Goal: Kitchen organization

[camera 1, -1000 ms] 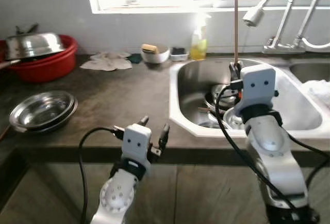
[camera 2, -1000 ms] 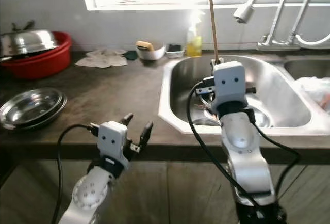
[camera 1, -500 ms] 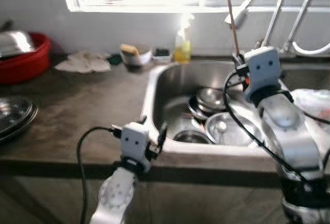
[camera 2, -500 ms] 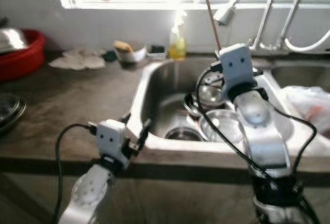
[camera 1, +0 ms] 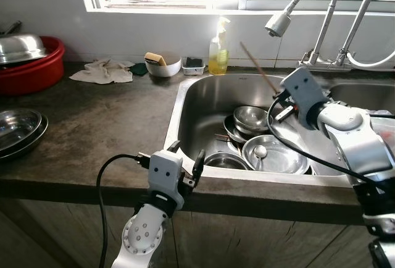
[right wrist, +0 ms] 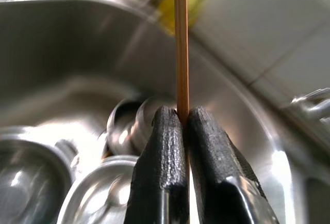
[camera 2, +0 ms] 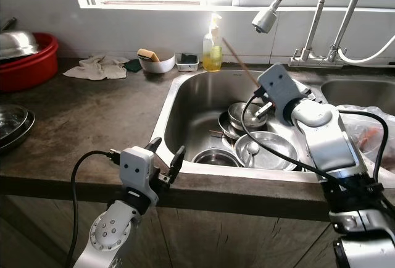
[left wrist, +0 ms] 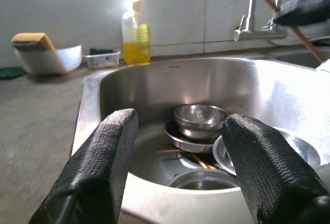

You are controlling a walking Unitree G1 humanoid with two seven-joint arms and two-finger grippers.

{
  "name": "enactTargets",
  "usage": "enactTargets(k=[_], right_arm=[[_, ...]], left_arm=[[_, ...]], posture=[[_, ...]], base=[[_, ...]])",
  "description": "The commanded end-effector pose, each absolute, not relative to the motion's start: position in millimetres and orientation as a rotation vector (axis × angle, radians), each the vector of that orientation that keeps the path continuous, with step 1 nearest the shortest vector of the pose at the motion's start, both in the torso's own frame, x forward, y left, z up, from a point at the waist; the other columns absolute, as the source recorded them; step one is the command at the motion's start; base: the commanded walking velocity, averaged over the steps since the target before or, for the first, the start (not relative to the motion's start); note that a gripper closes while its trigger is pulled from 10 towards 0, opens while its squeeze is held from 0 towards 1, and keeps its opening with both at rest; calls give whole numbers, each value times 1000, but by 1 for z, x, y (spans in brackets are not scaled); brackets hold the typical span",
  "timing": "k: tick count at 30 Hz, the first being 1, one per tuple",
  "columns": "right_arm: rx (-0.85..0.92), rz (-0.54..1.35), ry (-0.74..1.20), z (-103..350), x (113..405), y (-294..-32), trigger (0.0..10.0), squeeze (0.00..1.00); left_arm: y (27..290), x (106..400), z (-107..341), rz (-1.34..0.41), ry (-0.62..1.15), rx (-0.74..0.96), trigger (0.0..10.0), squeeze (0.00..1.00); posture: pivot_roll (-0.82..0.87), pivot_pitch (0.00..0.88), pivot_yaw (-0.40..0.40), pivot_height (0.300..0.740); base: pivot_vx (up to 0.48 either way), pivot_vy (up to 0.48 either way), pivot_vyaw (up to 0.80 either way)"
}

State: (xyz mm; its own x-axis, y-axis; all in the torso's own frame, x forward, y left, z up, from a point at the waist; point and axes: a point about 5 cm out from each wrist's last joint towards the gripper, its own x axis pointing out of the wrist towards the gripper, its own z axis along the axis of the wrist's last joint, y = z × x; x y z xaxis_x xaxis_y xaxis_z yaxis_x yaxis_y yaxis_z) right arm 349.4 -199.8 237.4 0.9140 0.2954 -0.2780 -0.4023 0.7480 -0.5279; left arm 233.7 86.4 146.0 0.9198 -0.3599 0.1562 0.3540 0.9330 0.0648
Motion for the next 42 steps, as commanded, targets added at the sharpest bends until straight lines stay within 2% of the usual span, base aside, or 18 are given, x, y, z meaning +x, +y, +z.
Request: enactTargets(k=[1,11,12,13,14,15,24,25,26,27,31,35,37,40,42], right_arm=[[-656,499,270,224,351,-193,10000,0],[-711,684,443,187,358,-175,10000,0],[-710,692,454,185,358,-174,10000,27],[-702,712,465,182,358,-172,10000,435],[-702,712,465,182,358,-172,10000,435],[-718,717,474,179,357,-171,10000,1000],[-673,691,440,179,356,-171,10000,1000],[-657,674,425,180,355,-170,10000,965],[-641,655,411,180,353,-170,10000,584],[-645,648,397,180,351,-169,10000,0],[-587,526,245,191,349,-168,10000,0],[-410,371,37,211,333,-164,10000,0],[-386,364,36,211,330,-163,10000,0],[-202,267,-58,210,303,-160,10000,0],[-180,252,-83,207,292,-157,10000,0]], left_arm=[[86,232,150,-361,-179,34,10000,0],[88,226,152,-352,-170,38,10000,0],[89,226,152,-351,-168,38,10000,0],[89,225,152,-348,-166,38,10000,0],[89,225,152,-348,-166,38,10000,0],[89,224,152,-348,-165,36,10000,0],[89,225,152,-347,-158,38,10000,0],[89,225,152,-348,-158,37,10000,0],[88,226,152,-349,-159,37,10000,0],[88,226,152,-349,-159,36,10000,0],[88,227,152,-349,-160,35,10000,0],[91,227,151,-343,-158,36,10000,0],[91,227,151,-343,-158,35,10000,0],[92,227,149,-343,-150,32,10000,0],[93,227,148,-344,-147,31,10000,0]], posture=[[90,75,-34,740],[120,109,-41,740],[120,109,-41,740],[121,113,-41,740],[121,113,-41,740],[124,116,-38,740],[115,116,-34,740],[114,114,-33,740],[113,113,-33,740],[110,110,-32,740],[108,105,-33,740],[100,103,-29,740],[98,101,-26,740],[89,95,-20,740],[86,91,-18,740]], base=[[0,0,0],[0,0,0],[0,0,0],[0,0,0],[0,0,0],[0,0,0],[0,0,0],[0,0,0],[0,0,0],[0,0,0],[0,0,0],[0,0,0],[0,0,0],[0,0,0],[0,0,0]])
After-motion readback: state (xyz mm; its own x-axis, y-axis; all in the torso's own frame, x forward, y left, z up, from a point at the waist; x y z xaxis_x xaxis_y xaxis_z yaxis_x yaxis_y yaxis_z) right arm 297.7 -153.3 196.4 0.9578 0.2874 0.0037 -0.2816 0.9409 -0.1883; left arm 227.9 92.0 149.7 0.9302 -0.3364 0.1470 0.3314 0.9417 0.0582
